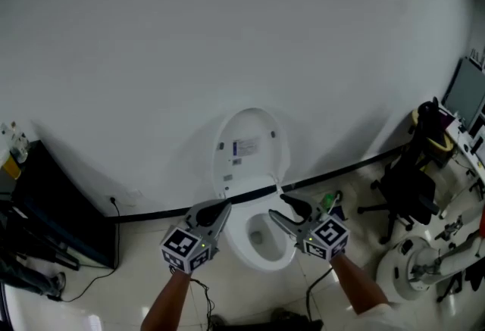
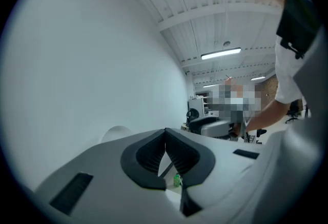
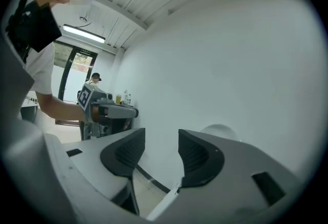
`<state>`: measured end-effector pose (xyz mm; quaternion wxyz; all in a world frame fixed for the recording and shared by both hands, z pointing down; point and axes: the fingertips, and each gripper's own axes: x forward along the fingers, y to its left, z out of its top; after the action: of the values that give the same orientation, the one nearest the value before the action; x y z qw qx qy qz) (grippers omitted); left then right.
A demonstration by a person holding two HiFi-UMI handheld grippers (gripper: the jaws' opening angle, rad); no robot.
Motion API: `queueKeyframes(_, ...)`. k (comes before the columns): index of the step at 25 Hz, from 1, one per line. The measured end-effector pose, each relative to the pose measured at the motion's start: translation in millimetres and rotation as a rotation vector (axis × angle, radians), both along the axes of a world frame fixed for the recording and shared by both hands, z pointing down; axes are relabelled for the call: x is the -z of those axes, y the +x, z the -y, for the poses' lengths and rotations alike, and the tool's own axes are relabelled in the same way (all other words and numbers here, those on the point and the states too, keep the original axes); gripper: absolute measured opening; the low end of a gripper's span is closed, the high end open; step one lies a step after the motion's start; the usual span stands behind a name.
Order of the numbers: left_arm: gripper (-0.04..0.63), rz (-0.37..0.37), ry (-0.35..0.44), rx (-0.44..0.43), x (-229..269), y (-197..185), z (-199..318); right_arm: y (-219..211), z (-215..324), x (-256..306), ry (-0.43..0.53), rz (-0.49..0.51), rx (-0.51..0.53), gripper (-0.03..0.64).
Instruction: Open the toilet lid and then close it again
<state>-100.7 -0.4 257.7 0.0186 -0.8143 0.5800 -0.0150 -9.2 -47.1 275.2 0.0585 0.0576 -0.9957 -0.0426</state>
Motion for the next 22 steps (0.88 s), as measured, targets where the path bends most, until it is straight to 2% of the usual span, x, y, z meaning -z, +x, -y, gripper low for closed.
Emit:
queueKeyframes(4,0.0,-0.032,-0.023,-0.015,-15.4,38.0,-32.8,40.5,-29.3,-36.7,-0.087,-0.004,-0.052,0.204)
queueKeyframes(7,0.0,-0.086,-0.057,-0.001,-39.4,50.8,-54.2,63.5,-40.2,-54.5,-0.143,-0.008,-0.105,0.204)
queueKeyframes(11,0.0,-0.104,-0.101,0.01,-59.8,60.3,-72.7,84.2,-48.5,-59.5,-0.154,-0.012,-0.134,0.204)
queueKeyframes(19,0.0,-0.06,-0.108,-0.008,-55.5,71.5,-73.1,91.5,-52.0,-52.6,-0.139,0.007,-0.145,0.204)
queueKeyframes(22,0.0,-0.084,-0.107,-0.013,-54.8,75.8,-73.1,91.1,-53.5,-52.4,-0.147,0.013,-0.151,0.204)
